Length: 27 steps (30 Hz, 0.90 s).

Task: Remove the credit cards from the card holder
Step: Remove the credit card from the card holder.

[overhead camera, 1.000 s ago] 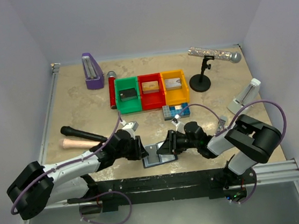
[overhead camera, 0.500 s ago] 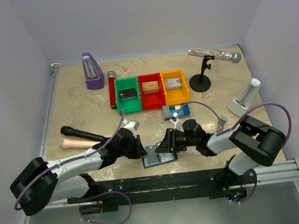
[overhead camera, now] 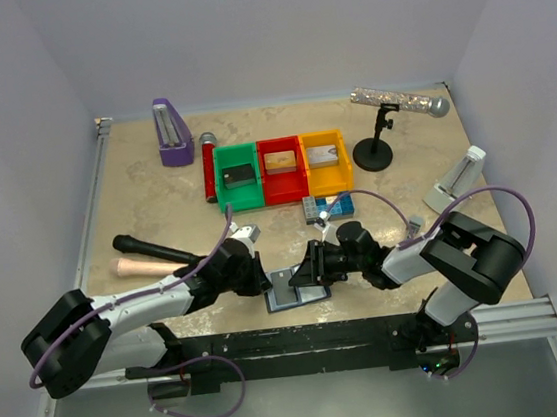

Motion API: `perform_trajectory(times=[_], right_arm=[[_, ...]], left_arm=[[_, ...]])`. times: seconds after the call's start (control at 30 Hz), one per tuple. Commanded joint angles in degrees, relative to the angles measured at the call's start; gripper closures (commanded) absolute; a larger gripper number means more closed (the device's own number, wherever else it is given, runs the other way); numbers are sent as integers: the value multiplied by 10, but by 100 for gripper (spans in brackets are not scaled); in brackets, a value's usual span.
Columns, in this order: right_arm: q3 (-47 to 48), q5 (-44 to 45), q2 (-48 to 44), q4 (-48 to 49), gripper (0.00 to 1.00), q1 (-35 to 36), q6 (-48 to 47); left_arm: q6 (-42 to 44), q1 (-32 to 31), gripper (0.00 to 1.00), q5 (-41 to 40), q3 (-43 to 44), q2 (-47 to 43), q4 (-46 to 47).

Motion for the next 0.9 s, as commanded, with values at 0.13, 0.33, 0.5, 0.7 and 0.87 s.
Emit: perform_trajectory(times=[0.13, 0.33, 0.5, 0.7, 0.87], right_arm=[[19, -13, 4, 0, 57, -3, -11], [17, -20, 3, 26, 57, -3, -3], [7, -24, 9, 68, 57, -2, 9], [3, -39, 37, 126, 56, -3, 30], [4, -52, 64, 163, 56, -3, 47]], left_arm=[[9, 3, 94, -6, -15, 9, 28], [8, 3, 94, -6, -17, 11, 31], [8, 3, 94, -9, -23, 12, 36], [1, 3, 95, -5, -32, 16, 48], [-3, 3, 95, -3, -38, 13, 58]])
